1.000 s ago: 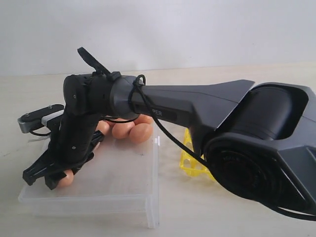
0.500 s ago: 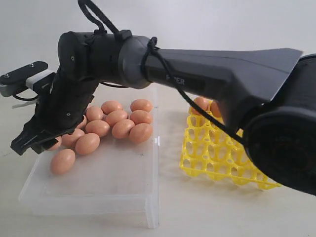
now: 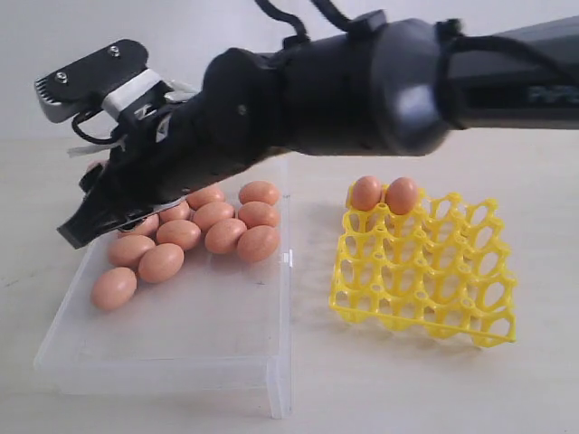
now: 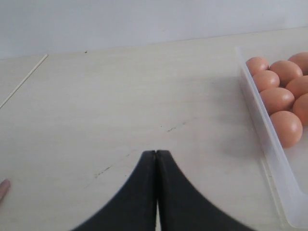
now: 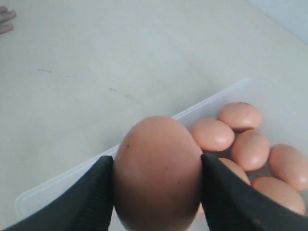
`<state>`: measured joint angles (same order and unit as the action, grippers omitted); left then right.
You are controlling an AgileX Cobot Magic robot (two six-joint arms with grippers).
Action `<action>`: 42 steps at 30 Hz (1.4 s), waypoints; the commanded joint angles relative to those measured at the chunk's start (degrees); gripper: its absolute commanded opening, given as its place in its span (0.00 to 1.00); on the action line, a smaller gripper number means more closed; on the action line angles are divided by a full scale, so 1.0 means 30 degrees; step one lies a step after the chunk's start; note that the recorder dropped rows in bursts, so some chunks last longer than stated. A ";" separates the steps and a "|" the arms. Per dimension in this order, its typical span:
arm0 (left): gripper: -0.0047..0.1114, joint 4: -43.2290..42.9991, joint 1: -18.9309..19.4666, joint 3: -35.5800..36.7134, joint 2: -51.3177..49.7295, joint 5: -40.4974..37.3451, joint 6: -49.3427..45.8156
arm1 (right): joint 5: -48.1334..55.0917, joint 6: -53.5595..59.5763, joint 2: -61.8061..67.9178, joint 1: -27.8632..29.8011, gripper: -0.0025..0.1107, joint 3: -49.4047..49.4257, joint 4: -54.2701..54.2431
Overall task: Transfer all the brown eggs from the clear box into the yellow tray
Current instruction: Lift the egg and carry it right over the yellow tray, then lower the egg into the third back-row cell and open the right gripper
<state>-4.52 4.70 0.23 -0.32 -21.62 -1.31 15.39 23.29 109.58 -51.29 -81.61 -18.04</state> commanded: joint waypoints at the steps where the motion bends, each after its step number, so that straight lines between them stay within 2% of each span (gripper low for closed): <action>1: 0.04 0.0161 -0.0113 -0.0077 0.0107 0.0014 0.0031 | -0.4515 0.0430 -0.3349 0.0851 0.02 0.4829 -0.0009; 7: 0.04 0.0161 -0.0113 -0.0077 0.0107 0.0014 0.0031 | -1.2309 0.0848 -0.8679 0.4127 0.02 1.3783 -0.2341; 11: 0.04 0.0161 -0.0113 -0.0077 0.0107 0.0014 0.0031 | -1.5028 0.0750 -0.9351 0.7080 0.02 1.6731 -0.2420; 16: 0.04 0.0161 -0.0113 -0.0077 0.0107 0.0014 0.0031 | -1.7282 -0.0940 -0.8340 0.9669 0.02 1.6973 -0.2019; 21: 0.04 0.0161 -0.0113 -0.0077 0.0107 0.0014 0.0031 | -1.9061 -0.4990 -0.6402 1.1462 0.02 1.6973 0.1834; 30: 0.04 0.0161 -0.0113 -0.0077 0.0107 0.0014 0.0031 | -2.2642 -0.5313 -0.2740 1.1670 0.02 1.6834 0.2002; 42: 0.04 0.0161 -0.0113 -0.0077 0.0107 0.0014 0.0031 | -2.3658 -0.5313 0.0104 1.2320 0.02 1.5480 0.2002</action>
<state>-4.52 4.70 0.23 -0.32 -21.62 -1.31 -53.68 7.67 109.11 -15.74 -34.21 -12.35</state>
